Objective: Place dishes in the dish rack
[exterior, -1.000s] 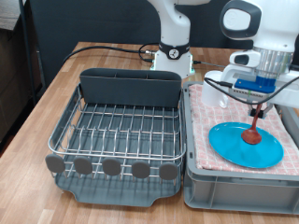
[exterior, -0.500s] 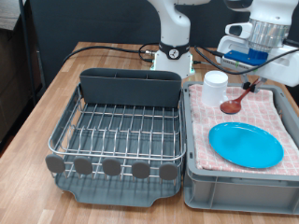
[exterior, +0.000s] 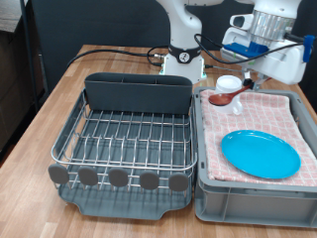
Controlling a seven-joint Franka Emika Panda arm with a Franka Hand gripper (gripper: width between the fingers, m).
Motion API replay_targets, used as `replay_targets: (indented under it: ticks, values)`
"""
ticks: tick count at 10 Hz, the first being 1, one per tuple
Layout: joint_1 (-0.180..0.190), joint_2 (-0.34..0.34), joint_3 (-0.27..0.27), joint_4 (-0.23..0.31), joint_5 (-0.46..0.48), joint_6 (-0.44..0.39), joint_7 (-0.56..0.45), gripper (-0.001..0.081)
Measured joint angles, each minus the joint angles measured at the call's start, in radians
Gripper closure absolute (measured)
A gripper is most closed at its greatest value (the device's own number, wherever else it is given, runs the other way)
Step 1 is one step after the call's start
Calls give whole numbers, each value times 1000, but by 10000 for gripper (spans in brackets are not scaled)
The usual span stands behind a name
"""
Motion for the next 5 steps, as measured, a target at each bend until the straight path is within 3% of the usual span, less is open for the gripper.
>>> replay_targets:
  ticks: [5]
  values:
    - [-5,-172,-65,-116,69,-114,131,714]
